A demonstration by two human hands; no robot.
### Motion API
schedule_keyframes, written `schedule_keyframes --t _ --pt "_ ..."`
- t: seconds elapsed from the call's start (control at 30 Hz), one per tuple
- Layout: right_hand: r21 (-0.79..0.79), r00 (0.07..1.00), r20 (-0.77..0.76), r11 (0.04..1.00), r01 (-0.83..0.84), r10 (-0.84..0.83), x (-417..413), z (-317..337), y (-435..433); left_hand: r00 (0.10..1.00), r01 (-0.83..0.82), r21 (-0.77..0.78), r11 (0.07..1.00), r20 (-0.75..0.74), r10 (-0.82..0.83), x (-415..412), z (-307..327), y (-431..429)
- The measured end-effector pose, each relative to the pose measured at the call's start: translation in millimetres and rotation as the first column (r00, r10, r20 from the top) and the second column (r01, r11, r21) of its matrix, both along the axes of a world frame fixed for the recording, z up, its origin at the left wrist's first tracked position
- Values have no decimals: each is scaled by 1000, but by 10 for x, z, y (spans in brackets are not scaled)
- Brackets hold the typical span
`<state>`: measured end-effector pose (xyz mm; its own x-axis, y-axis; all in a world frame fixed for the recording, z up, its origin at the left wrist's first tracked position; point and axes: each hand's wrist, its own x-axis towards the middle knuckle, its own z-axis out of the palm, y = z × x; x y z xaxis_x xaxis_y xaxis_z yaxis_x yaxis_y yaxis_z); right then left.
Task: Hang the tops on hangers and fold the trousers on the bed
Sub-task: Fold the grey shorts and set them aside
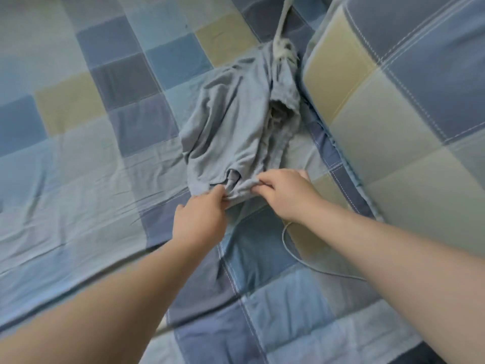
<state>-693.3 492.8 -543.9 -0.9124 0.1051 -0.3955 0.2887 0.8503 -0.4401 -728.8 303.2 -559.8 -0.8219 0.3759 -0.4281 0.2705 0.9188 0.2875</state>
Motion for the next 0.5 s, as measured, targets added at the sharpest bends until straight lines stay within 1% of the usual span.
schedule_keyframes --t 0.1,0.2,0.27,0.37,0.43,0.47,0.5 --pt "-54 999 -6 997 -53 53 219 485 -233 994 -72 70 995 -74 78 281 482 -306" --pt "-220 999 -22 975 -43 39 371 1071 -476 960 -235 229 945 -100 263 533 1003 -599" --pt "-281 998 -60 959 -40 24 438 1500 -683 914 -356 359 863 -56 401 677 1371 -797" --pt "-377 993 -108 926 4 -48 548 2100 -1097 830 -519 532 669 125 544 870 1939 -1104" --pt "-490 984 -94 868 87 -151 654 2445 -1431 785 -586 605 540 258 563 1000 2302 -1328" --pt "-541 976 -82 831 127 -202 710 2617 -1615 780 -593 628 504 294 552 1075 2483 -1451" --pt "-582 965 -73 797 163 -251 771 2778 -1799 789 -584 650 486 314 528 1160 2650 -1583"
